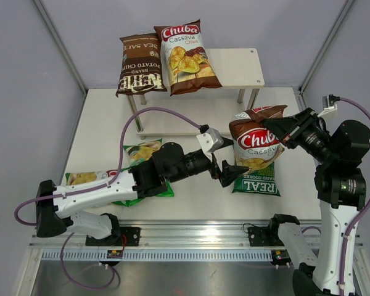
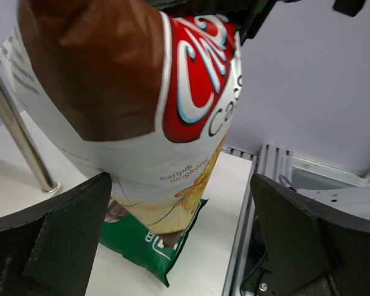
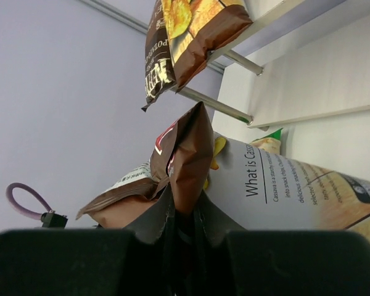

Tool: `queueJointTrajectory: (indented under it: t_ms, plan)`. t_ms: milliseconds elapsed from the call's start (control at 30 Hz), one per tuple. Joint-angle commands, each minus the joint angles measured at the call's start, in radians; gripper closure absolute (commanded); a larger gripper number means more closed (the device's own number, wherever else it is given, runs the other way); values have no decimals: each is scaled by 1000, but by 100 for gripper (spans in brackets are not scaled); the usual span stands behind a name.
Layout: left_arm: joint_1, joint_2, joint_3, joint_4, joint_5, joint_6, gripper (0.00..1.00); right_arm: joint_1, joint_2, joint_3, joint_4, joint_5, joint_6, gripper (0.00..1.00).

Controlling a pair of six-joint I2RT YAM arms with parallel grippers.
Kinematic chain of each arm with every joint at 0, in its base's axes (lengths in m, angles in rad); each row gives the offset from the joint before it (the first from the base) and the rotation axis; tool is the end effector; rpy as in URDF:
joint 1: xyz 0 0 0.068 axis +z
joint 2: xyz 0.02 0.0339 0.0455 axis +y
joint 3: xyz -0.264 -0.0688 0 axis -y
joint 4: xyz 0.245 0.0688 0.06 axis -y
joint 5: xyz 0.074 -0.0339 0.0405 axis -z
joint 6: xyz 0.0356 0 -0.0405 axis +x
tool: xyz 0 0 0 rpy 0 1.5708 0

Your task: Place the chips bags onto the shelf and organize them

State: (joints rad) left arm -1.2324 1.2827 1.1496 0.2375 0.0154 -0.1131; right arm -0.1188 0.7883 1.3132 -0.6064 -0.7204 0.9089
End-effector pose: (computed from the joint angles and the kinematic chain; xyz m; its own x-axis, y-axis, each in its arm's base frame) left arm 0.1007 -0.2877 0.4050 -0.0726 -0.1335 -0.9884 0.9461 0.3044 -0.1107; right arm 0.1182 0.0095 0.4672 -0.4944 0.6561 -0.5702 -0.2827 0.4989 0.8192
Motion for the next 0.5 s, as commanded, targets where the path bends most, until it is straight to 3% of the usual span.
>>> queueJointTrajectory:
  t_ms: [0,233,467]
  plan:
    - [-9,18,65,63,-141,87,1,30,-9,-5,106,-105,57,100]
    - [-12,-3,9,140,-238,130,1,48,-35,-52,204,-146,130,100]
    - [-21,-16,-18,229,-145,144,1,68,-34,-51,255,-178,182,100]
